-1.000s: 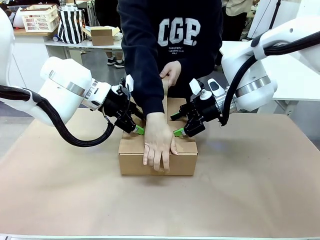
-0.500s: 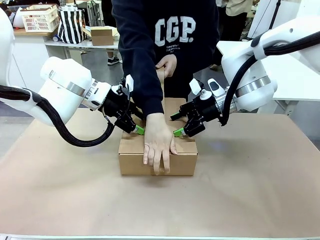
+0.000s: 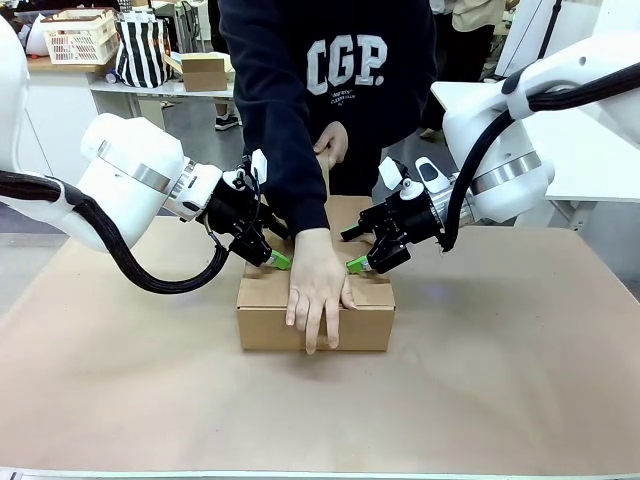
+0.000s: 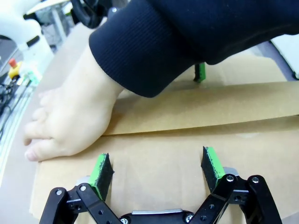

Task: Pack the gift set into the box.
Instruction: Press and hold the closed box until the human finishes sealing it.

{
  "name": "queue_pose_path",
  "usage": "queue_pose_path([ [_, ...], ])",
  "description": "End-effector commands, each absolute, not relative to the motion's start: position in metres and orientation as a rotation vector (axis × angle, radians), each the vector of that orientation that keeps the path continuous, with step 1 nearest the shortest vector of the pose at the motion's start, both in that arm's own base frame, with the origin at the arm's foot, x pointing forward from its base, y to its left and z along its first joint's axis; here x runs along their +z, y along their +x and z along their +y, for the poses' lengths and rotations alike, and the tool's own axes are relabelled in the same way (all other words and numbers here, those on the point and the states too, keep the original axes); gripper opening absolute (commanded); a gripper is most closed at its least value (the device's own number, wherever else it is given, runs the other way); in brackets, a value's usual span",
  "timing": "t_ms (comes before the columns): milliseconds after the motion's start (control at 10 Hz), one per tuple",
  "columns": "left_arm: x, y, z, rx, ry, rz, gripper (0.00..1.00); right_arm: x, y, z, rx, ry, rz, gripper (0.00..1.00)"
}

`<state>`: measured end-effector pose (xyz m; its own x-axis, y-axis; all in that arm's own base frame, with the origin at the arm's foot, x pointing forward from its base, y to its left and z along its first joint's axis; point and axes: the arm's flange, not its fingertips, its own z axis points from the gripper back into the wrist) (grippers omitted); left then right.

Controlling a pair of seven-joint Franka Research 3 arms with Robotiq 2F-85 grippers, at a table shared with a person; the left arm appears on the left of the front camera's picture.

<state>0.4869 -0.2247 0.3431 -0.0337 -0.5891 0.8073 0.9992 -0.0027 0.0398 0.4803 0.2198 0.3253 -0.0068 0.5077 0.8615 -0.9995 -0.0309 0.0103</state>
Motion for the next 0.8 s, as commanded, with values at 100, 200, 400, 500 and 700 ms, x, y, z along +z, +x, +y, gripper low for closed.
queue_pose_path([
  [100,0.34,0.4857,-0.2241,-1.464,-0.712,-0.76,1.0,0.3233,0.48,0.2196,1.45,0.827,-0.797,1.0],
  [200,0.34,0.4857,-0.2241,-1.464,-0.712,-0.76,1.0,0.3233,0.48,0.2196,1.45,0.827,-0.797,1.0],
  [400,0.34,0.4857,-0.2241,-1.464,-0.712,-0.76,1.0,0.3233,0.48,0.2196,1.45,0.827,-0.797,1.0],
  [500,0.34,0.4857,-0.2241,-1.464,-0.712,-0.76,1.0,0.3233,0.48,0.2196,1.45,0.827,-0.797,1.0],
  [700,0.34,0.4857,-0.2241,-1.464,-0.712,-0.76,1.0,0.3233,0.48,0.2196,1.45,0.827,-0.797,1.0],
])
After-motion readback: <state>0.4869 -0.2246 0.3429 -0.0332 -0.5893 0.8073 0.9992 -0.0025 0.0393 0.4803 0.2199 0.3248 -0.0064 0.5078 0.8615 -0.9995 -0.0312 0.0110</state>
